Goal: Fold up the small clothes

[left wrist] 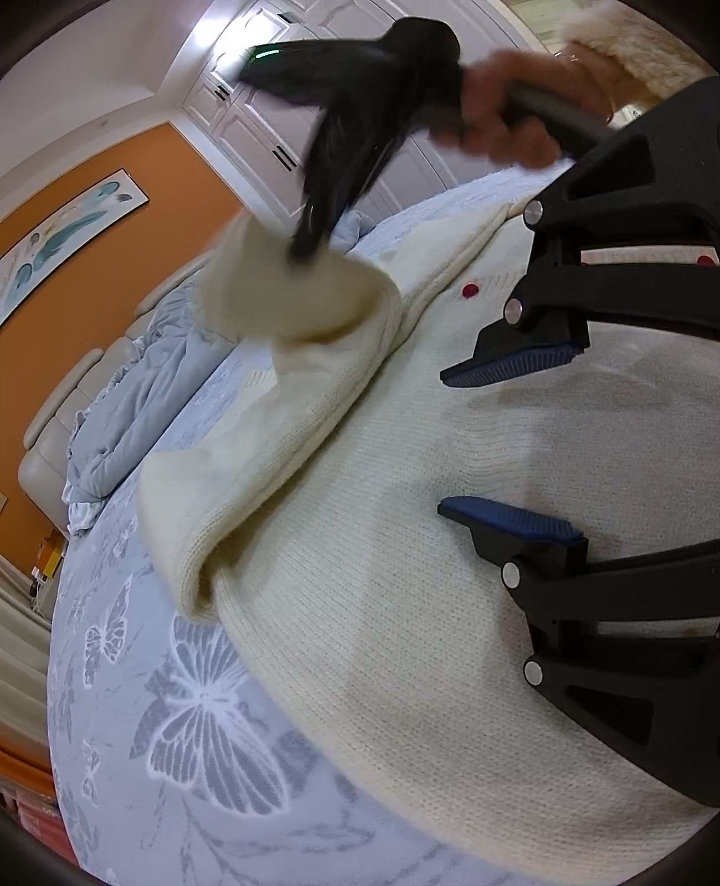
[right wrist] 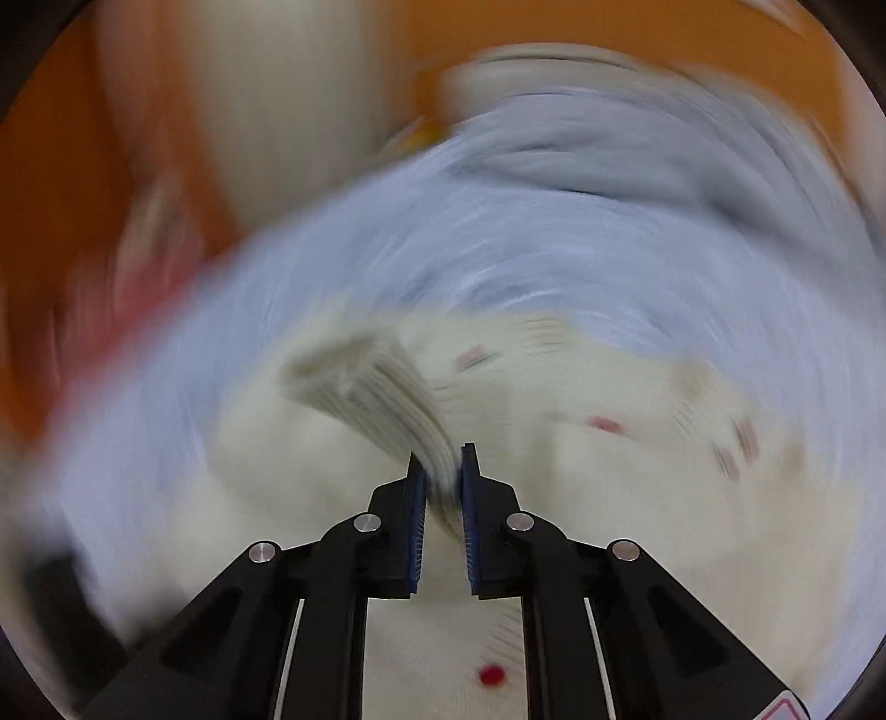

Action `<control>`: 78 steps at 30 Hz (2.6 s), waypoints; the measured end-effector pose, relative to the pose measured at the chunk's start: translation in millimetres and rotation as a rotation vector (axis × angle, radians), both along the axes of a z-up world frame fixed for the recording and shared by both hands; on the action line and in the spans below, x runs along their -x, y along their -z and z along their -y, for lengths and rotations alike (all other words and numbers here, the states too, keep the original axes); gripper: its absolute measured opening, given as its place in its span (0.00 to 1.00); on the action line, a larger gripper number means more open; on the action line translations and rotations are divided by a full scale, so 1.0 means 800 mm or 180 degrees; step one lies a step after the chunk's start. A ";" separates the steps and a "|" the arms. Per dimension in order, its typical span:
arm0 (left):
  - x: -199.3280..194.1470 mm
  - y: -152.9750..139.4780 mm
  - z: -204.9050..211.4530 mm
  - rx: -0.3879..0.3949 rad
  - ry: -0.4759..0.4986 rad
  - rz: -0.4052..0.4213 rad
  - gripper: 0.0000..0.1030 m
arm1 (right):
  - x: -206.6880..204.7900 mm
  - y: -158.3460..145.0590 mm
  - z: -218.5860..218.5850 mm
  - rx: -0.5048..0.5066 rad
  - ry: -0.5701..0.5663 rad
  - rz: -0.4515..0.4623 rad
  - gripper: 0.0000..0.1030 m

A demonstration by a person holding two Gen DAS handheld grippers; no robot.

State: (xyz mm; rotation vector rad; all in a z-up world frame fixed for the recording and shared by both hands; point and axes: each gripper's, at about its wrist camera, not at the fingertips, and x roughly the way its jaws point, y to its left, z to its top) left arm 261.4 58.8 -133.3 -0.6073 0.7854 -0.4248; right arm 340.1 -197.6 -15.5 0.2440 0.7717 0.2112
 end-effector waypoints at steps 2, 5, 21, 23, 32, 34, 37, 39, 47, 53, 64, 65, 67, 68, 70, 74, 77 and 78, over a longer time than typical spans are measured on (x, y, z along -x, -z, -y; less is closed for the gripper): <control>0.003 0.002 0.000 -0.0001 0.0000 -0.0001 0.39 | 0.031 0.020 0.093 -0.0709 0.0689 -0.0082 0.11; 0.004 0.000 0.001 -0.0025 -0.0003 -0.0011 0.39 | 0.063 0.075 0.165 -0.0755 0.1270 -0.0515 0.13; -0.133 -0.044 -0.036 0.0643 -0.0951 -0.0831 0.26 | 0.045 0.063 0.191 -0.1273 0.1334 -0.0389 0.11; -0.145 -0.059 -0.038 0.0605 -0.1020 -0.0694 0.18 | 0.060 0.008 0.193 -0.1396 0.1166 0.0176 0.10; -0.119 -0.012 -0.006 -0.0175 -0.0789 -0.0291 0.09 | 0.068 0.113 0.231 -0.1017 0.1343 -0.0413 0.10; -0.115 -0.012 -0.005 -0.0222 -0.0742 -0.0218 0.09 | 0.068 0.106 0.227 -0.0975 0.1330 -0.0390 0.11; -0.114 -0.008 -0.012 -0.0155 -0.0704 -0.0172 0.09 | 0.070 0.114 0.229 -0.0889 0.1325 -0.0397 0.11; -0.110 -0.006 -0.011 -0.0159 -0.0702 -0.0121 0.09 | 0.084 0.111 0.234 -0.0949 0.1486 -0.0348 0.23; -0.104 0.001 -0.009 -0.0138 -0.0698 -0.0048 0.09 | 0.047 0.062 0.184 -0.0841 0.1041 -0.0124 0.23; -0.104 0.006 -0.010 -0.0074 -0.0678 -0.0021 0.09 | 0.023 0.084 0.225 -0.0748 0.1530 -0.0362 0.08; -0.101 -0.010 -0.022 -0.0167 -0.0528 -0.0174 0.10 | 0.118 0.065 0.221 -0.0661 0.1531 -0.0339 0.19; -0.093 -0.014 -0.030 -0.0269 -0.0508 -0.0176 0.09 | 0.142 0.059 0.216 -0.0618 0.1456 -0.0334 0.22; -0.066 -0.017 -0.065 -0.0364 -0.0543 -0.0150 0.09 | 0.195 0.052 0.200 -0.0375 0.1369 -0.0455 0.43; -0.055 -0.017 -0.084 -0.0525 -0.0657 -0.0201 0.15 | 0.215 0.055 0.198 -0.0306 0.1367 -0.0534 0.46; -0.028 0.002 -0.158 -0.0114 -0.0928 -0.0431 0.14 | 0.278 0.065 0.196 -0.0282 0.1403 -0.0727 0.47; 0.012 -0.025 -0.188 -0.0668 -0.0980 -0.0575 0.20 | 0.377 0.076 0.189 -0.0300 0.1659 -0.0981 0.56; 0.071 -0.067 -0.173 -0.0626 -0.0670 -0.0484 0.78 | 0.432 0.083 0.181 -0.0575 0.1822 -0.1113 0.66; 0.088 -0.077 -0.165 -0.0614 -0.0574 -0.0444 0.85 | 0.443 0.087 0.178 -0.0726 0.1821 -0.1113 0.71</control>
